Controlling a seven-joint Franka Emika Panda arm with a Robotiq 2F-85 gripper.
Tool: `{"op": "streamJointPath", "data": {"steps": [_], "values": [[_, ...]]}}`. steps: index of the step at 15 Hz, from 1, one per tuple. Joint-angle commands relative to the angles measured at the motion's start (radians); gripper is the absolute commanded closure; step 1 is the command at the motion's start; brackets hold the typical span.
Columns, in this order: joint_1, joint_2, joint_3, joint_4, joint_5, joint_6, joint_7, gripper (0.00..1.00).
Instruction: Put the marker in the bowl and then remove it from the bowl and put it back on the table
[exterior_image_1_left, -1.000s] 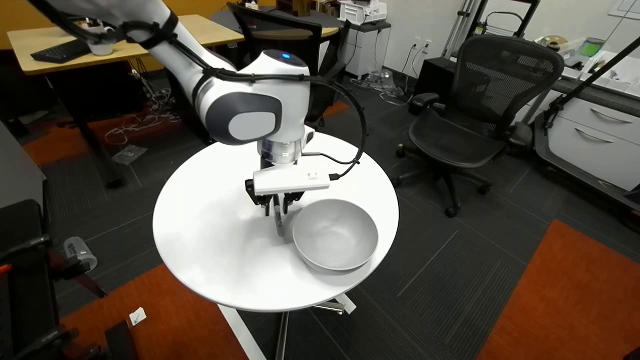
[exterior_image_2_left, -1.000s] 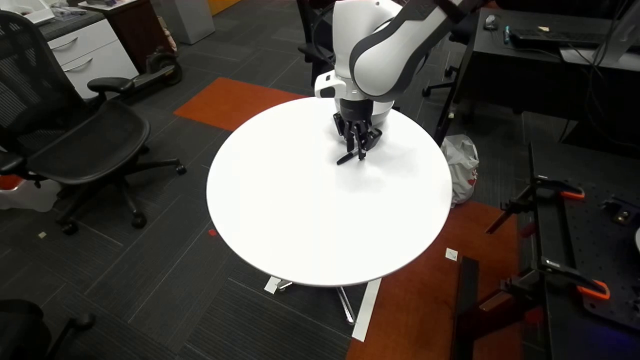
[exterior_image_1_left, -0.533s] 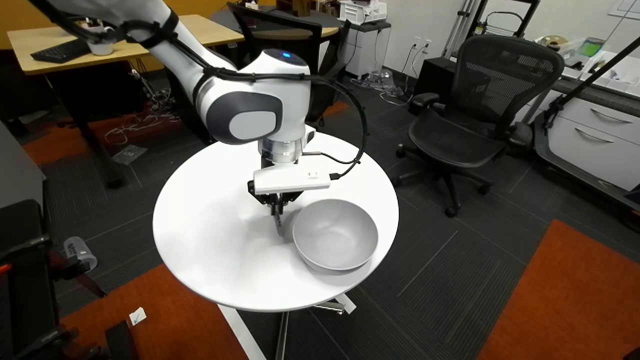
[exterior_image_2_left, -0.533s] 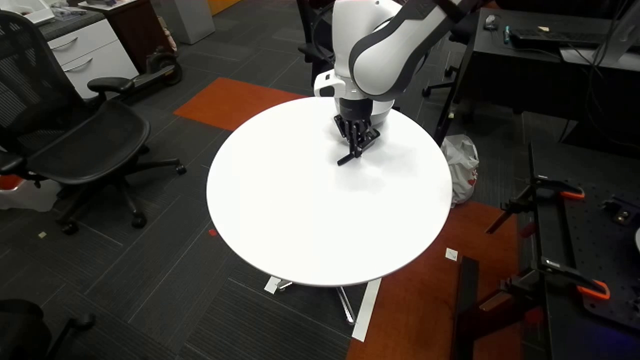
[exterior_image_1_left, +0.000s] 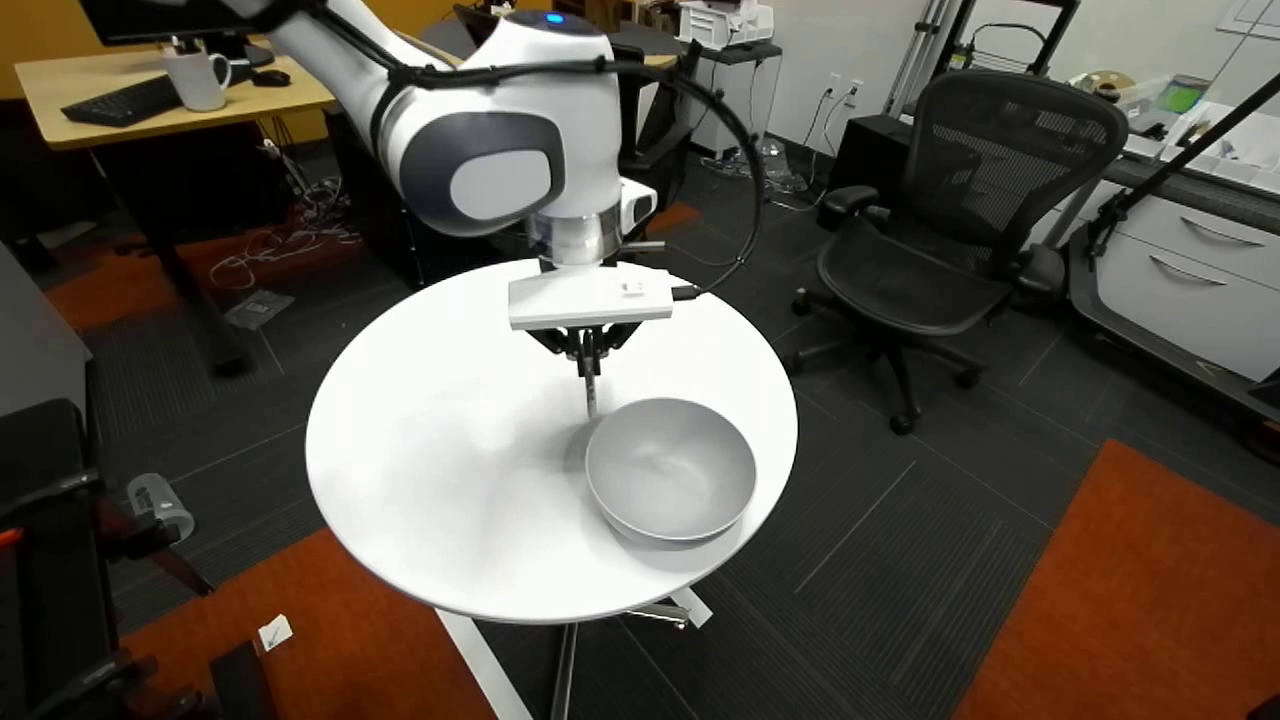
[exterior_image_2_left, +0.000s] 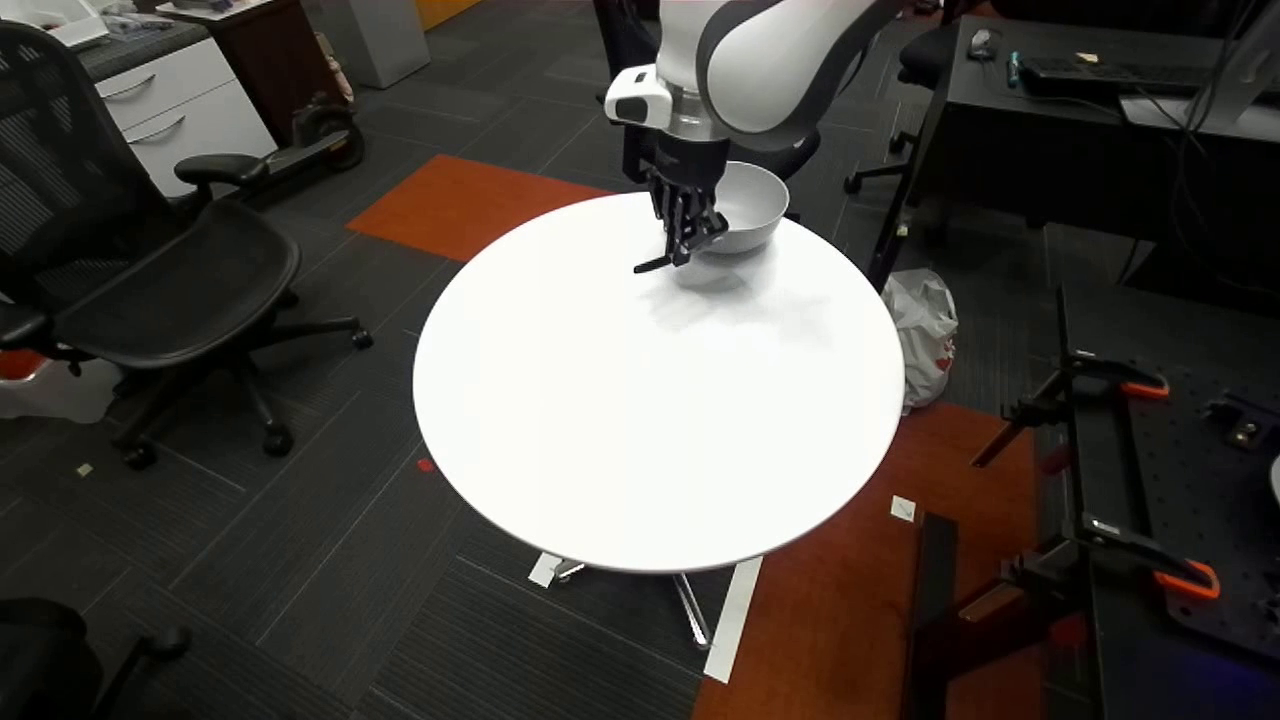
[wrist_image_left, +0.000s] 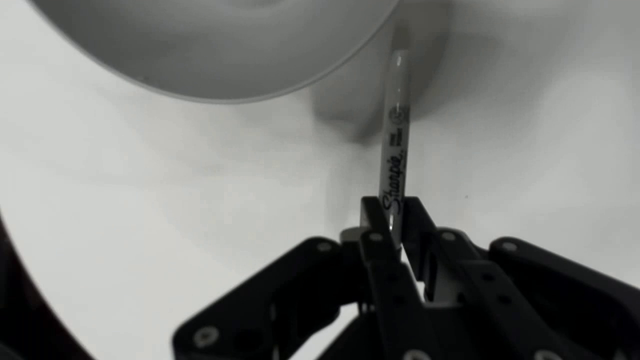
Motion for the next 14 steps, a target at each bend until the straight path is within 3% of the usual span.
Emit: {"op": "streamJointPath", "data": {"steps": [1, 6, 14], "values": [[-0.034, -0.123, 0.011, -0.082, 0.005, 0.056, 0.08, 0.96], [-0.072, -0.199, -0.004, -0.126, 0.028, 0.127, 0.155, 0.96], [-0.089, -0.166, -0.084, -0.132, -0.04, 0.171, 0.34, 0.96]]}}
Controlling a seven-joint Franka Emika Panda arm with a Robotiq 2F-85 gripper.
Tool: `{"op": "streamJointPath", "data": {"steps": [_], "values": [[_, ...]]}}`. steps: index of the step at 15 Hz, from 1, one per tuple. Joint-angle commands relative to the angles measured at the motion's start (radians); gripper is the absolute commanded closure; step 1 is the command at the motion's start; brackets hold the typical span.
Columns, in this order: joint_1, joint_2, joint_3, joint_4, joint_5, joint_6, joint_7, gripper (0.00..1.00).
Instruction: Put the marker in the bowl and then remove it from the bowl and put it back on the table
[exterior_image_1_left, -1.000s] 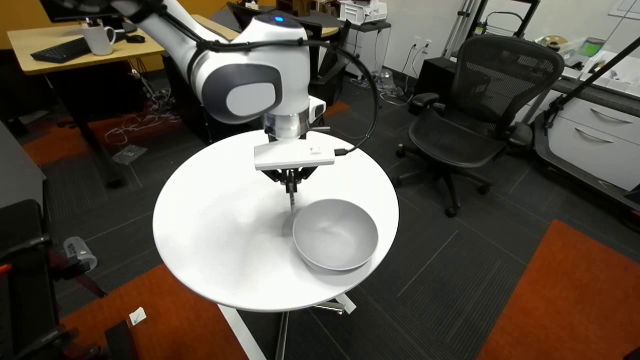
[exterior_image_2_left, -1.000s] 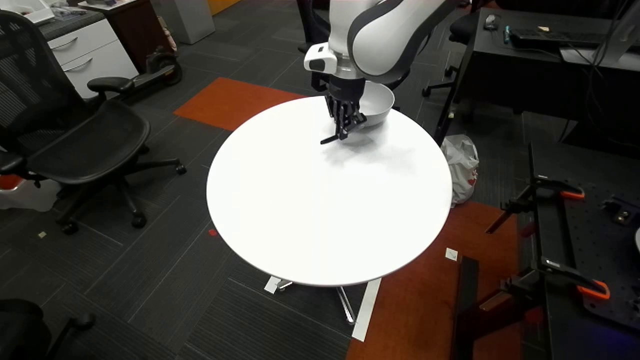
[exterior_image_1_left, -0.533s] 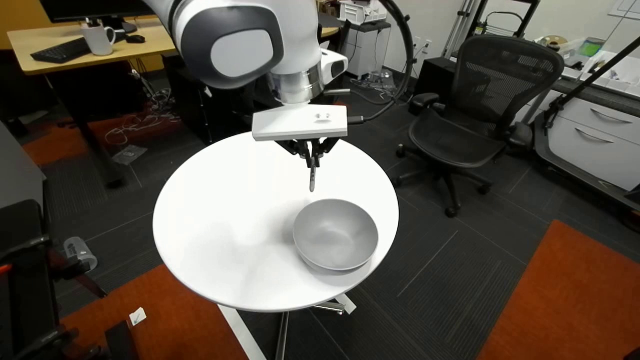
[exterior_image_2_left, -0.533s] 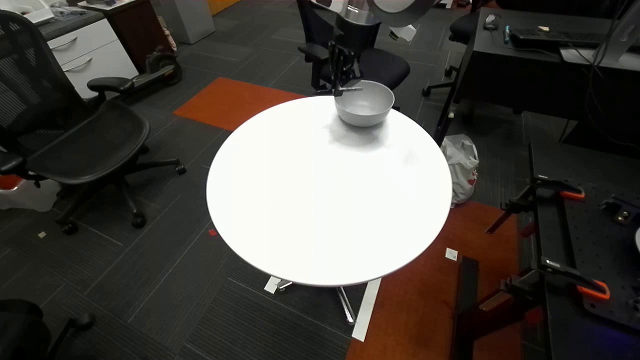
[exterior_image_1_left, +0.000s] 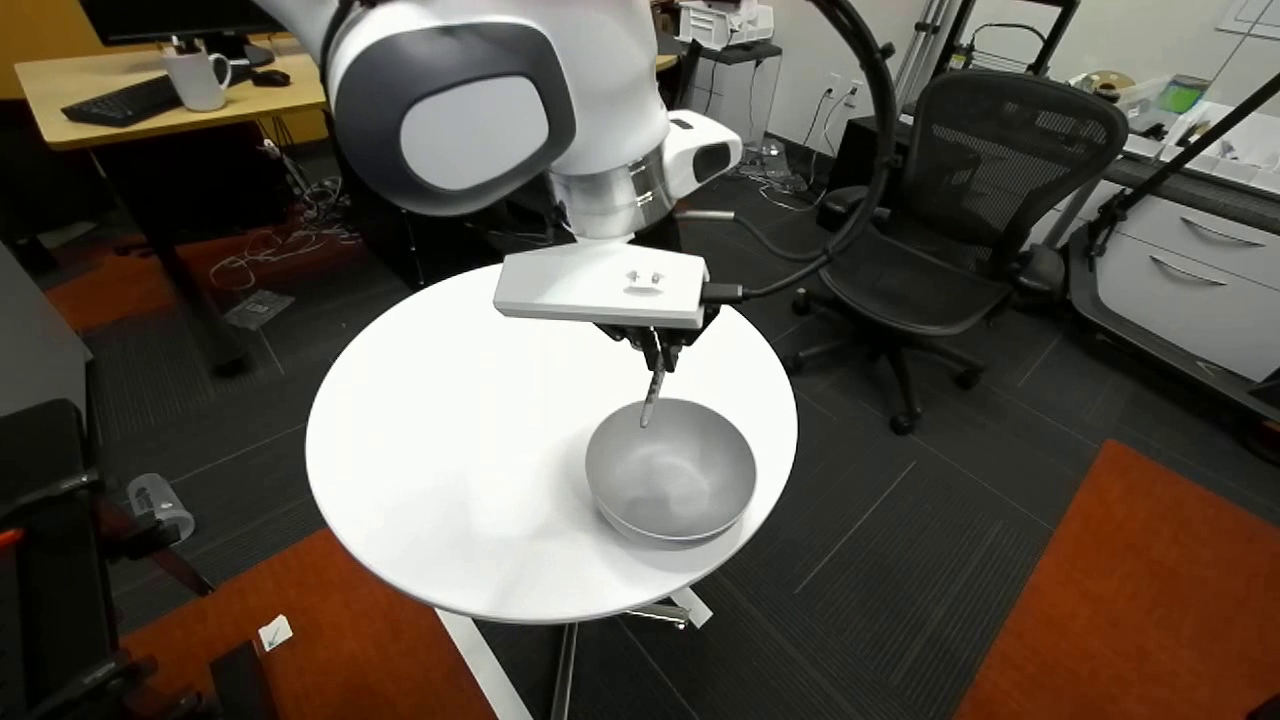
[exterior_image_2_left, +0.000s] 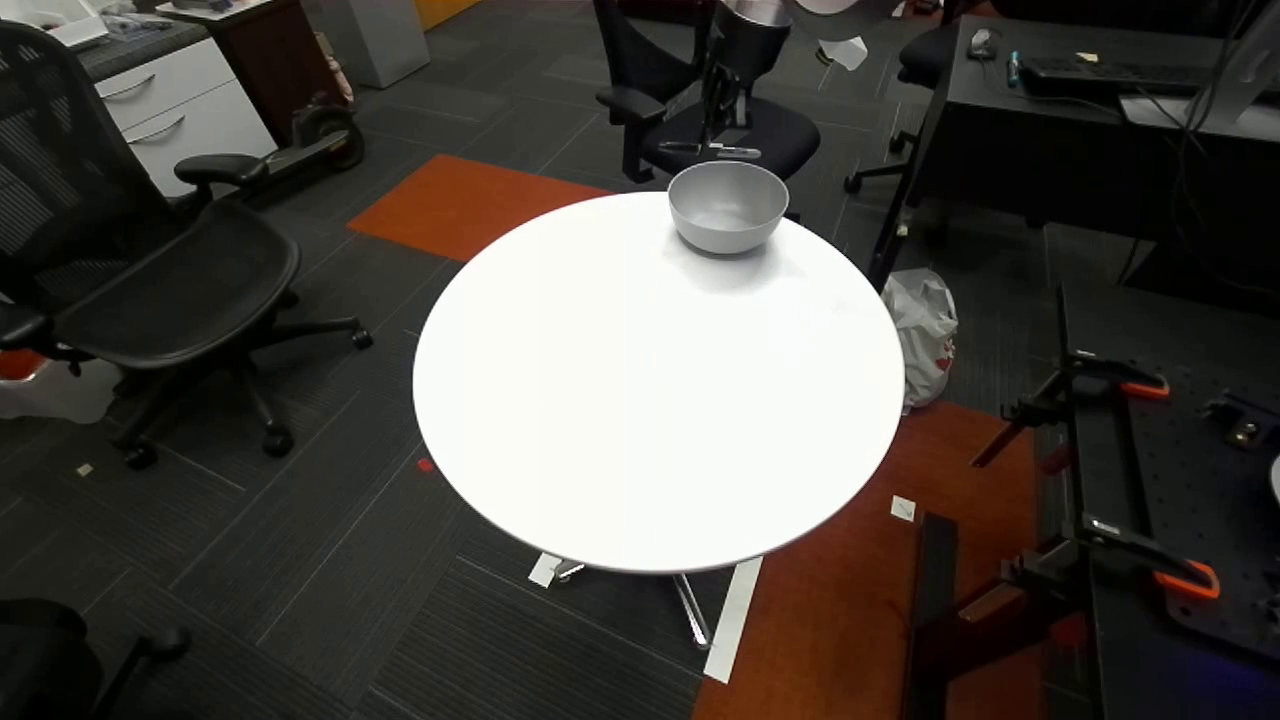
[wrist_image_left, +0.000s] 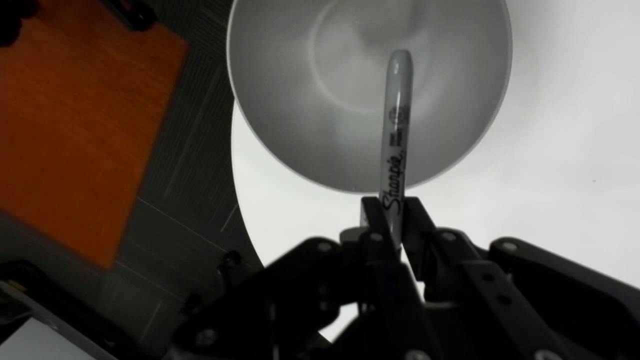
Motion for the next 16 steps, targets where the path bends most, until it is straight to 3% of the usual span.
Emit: {"op": "streamJointPath", "data": {"steps": [1, 4, 5, 7, 14, 16], "values": [[-0.013, 0.006, -0.016, -0.015, -0.033, 0.02, 0.078, 0.96], [-0.014, 0.019, -0.028, -0.006, -0.058, 0.0, 0.108, 0.96], [-0.018, 0.02, -0.025, -0.006, -0.061, -0.003, 0.115, 0.61], [-0.021, 0.02, -0.022, -0.005, -0.066, -0.014, 0.123, 0.55], [-0.019, 0.023, -0.022, -0.005, -0.07, -0.019, 0.135, 0.02], [-0.031, 0.032, -0.01, 0.002, -0.068, -0.031, 0.105, 0.0]]}}
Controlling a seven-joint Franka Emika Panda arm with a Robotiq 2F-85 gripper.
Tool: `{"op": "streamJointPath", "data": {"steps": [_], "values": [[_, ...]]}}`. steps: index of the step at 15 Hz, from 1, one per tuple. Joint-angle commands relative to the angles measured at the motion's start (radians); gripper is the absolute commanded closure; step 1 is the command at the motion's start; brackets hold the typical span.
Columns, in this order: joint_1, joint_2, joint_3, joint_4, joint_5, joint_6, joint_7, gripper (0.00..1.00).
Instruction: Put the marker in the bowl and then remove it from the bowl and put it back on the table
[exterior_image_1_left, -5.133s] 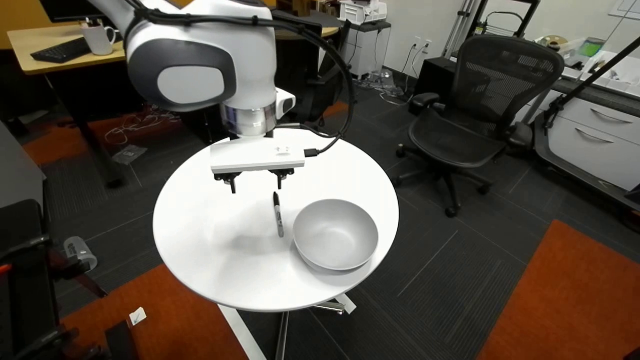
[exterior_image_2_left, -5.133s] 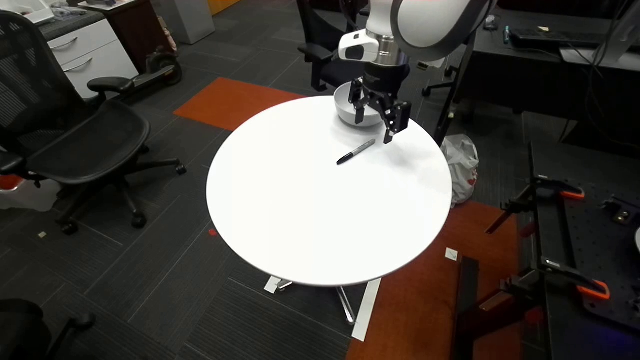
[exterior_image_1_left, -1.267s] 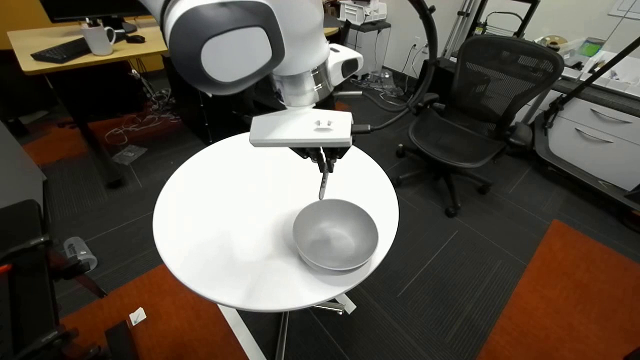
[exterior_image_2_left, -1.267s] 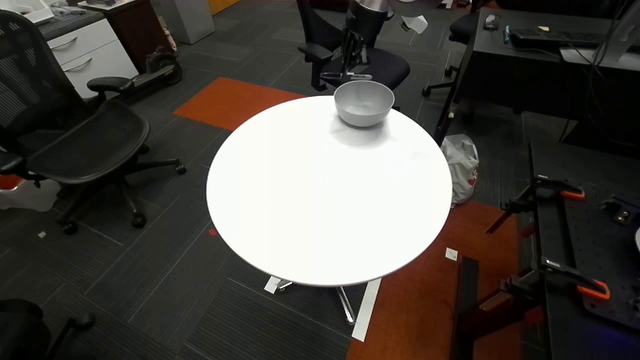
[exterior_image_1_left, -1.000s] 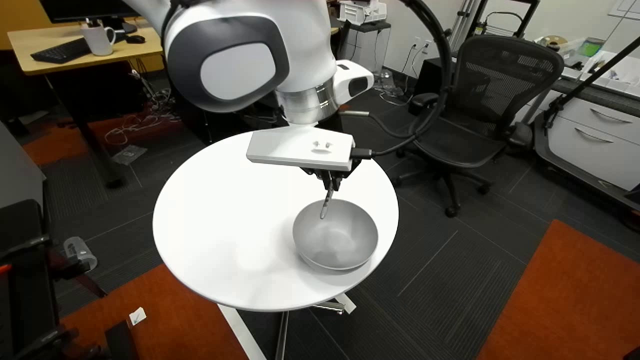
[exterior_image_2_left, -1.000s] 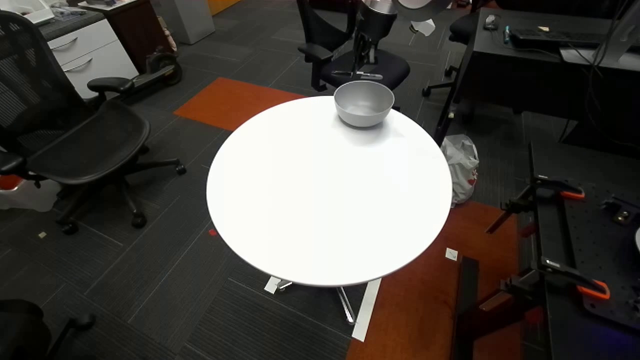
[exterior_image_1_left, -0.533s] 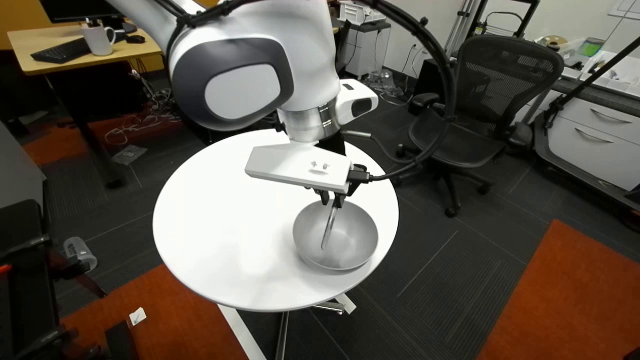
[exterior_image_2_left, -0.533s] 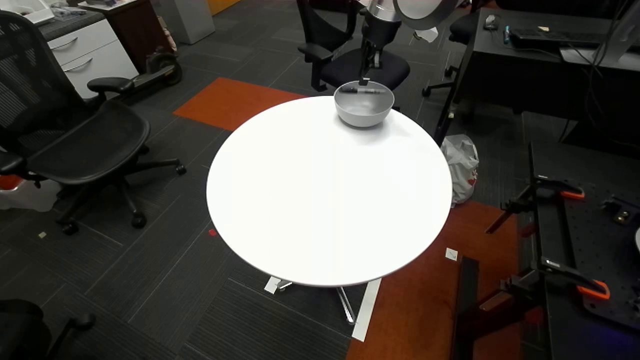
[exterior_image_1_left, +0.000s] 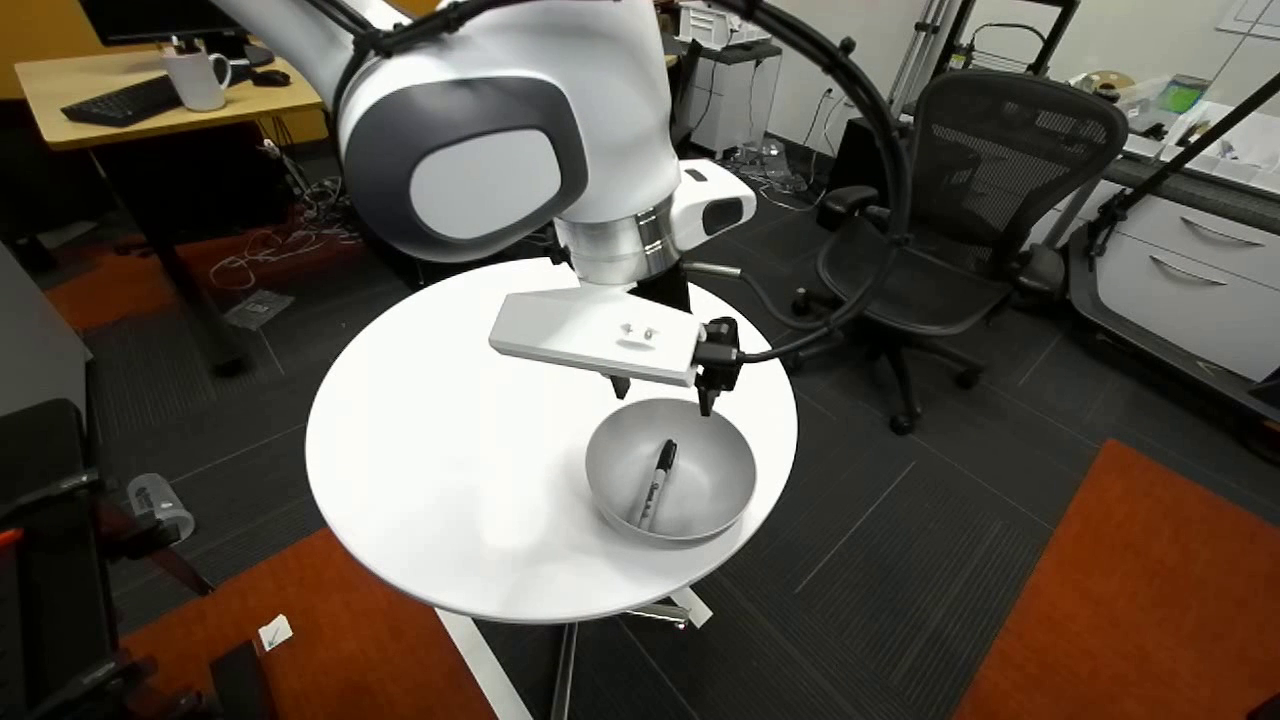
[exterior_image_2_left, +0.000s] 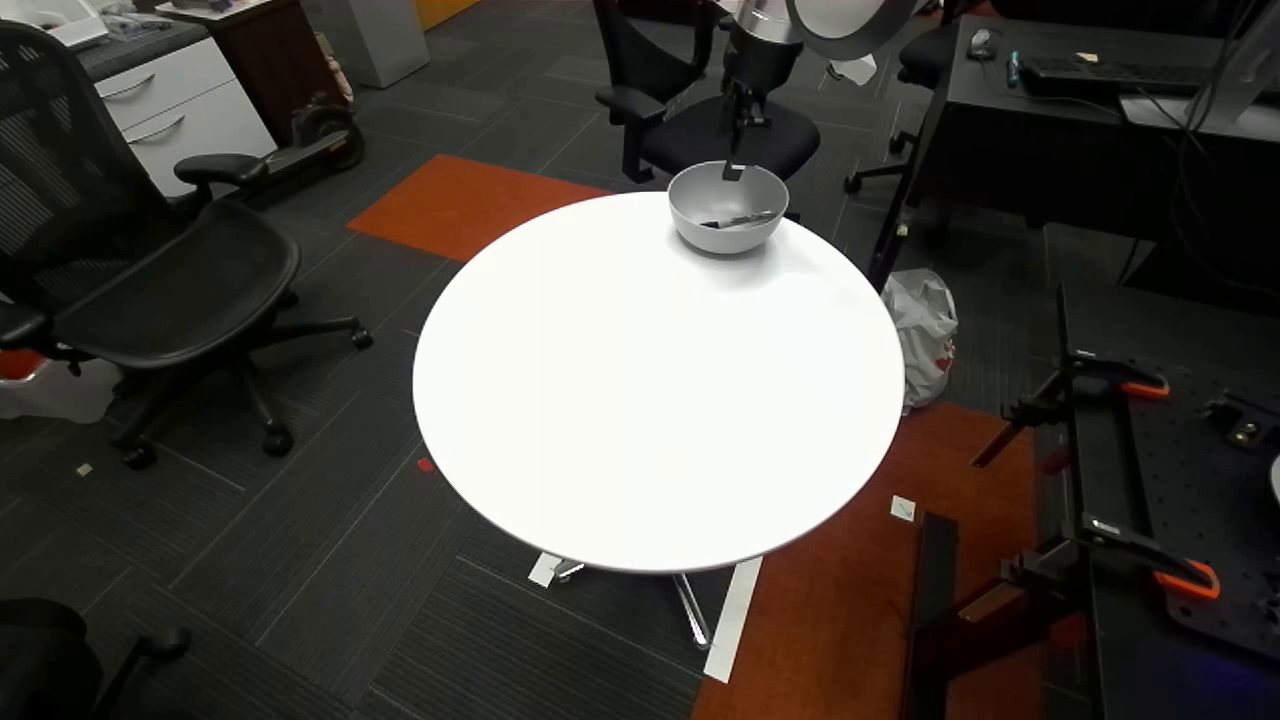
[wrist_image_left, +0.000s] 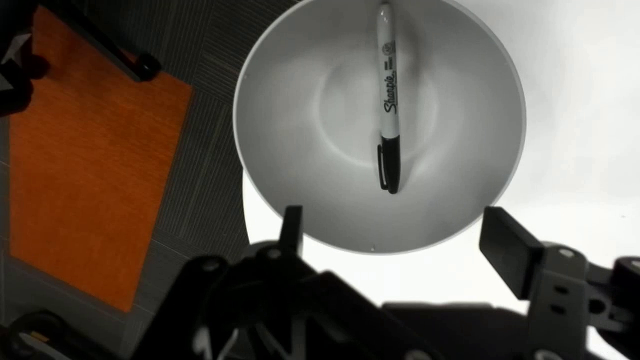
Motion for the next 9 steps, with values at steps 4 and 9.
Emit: {"op": "streamJointPath", "data": {"steps": [4, 9], "values": [[-0.054, 0.025, 0.067, 0.028, -0.017, -0.112, -0.113, 0.0], [-0.05, 0.042, 0.055, 0.052, -0.028, -0.161, -0.179, 0.0]]}}
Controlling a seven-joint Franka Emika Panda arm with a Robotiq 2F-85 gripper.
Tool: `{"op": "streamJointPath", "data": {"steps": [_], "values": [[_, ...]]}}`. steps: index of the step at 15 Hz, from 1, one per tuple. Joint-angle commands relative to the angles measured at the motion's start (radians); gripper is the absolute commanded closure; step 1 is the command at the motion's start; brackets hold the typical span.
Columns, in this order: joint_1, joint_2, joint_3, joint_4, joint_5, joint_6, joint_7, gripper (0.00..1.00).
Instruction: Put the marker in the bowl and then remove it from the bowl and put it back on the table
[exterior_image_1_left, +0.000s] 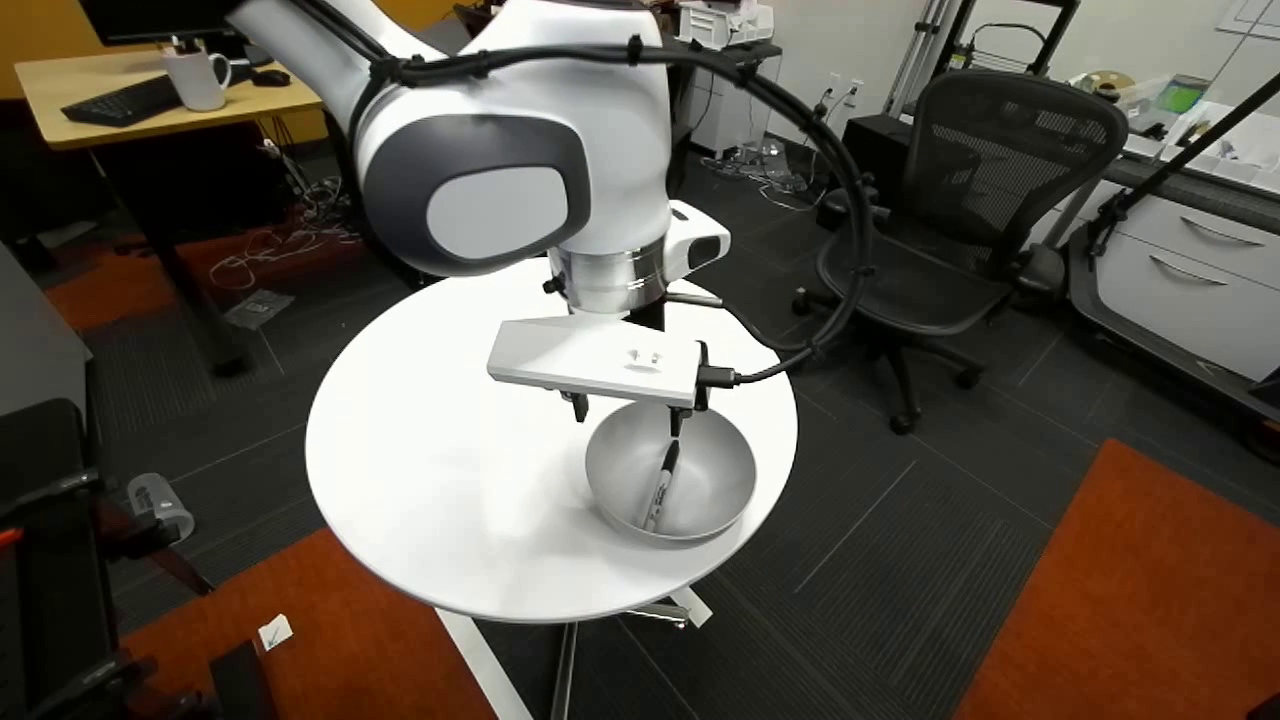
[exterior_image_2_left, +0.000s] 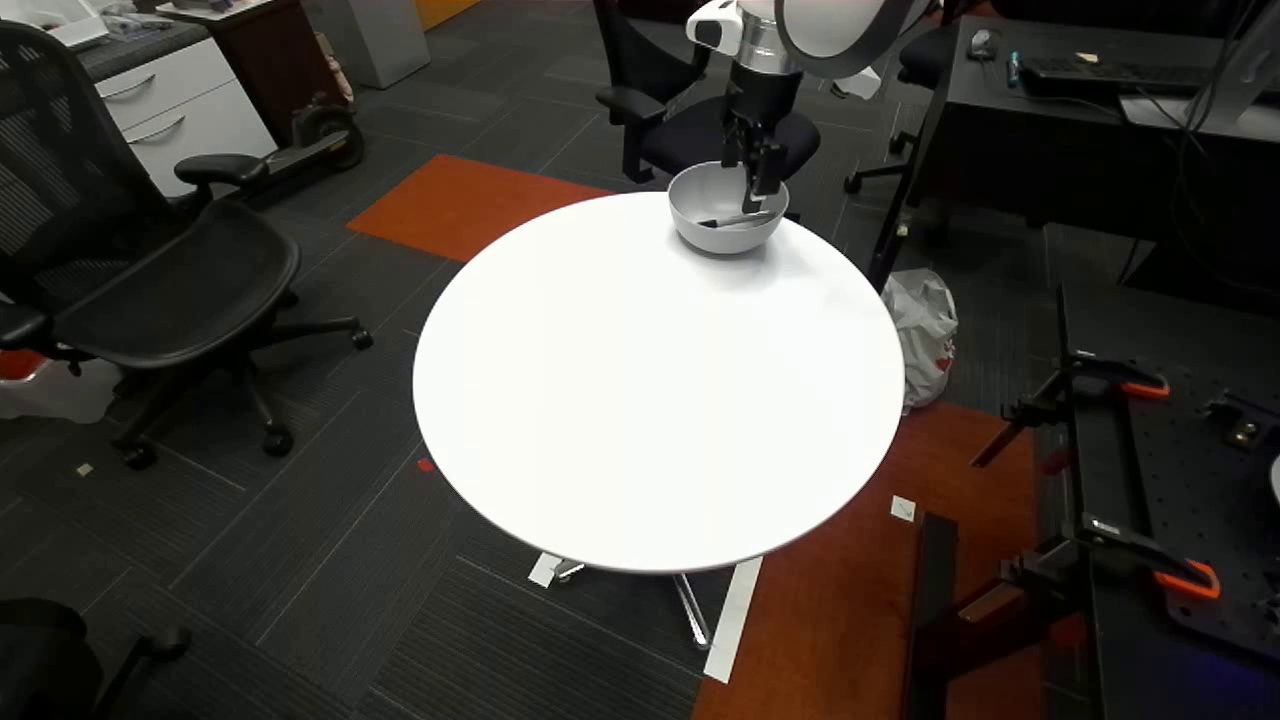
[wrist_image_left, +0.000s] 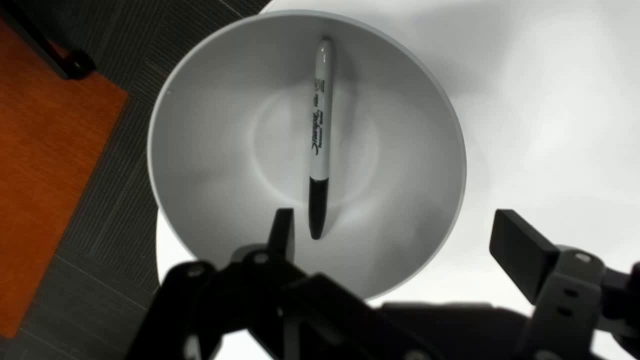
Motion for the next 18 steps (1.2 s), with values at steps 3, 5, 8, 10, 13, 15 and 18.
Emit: {"op": "streamJointPath", "data": {"steps": [3, 5, 8, 10, 13, 15, 18], "values": [[-0.014, -0.005, -0.004, 0.039, -0.03, -0.051, -0.042, 0.0], [-0.01, 0.003, 0.0, 0.021, -0.014, -0.012, -0.021, 0.0], [-0.01, 0.007, 0.001, 0.02, -0.014, -0.012, -0.021, 0.0], [-0.01, 0.008, 0.001, 0.02, -0.015, -0.012, -0.021, 0.0], [-0.038, 0.039, 0.024, 0.051, 0.015, -0.01, -0.054, 0.0], [-0.049, 0.057, 0.027, 0.067, 0.012, -0.005, -0.065, 0.0], [-0.056, 0.083, 0.018, 0.095, -0.005, -0.009, -0.071, 0.0]]}}
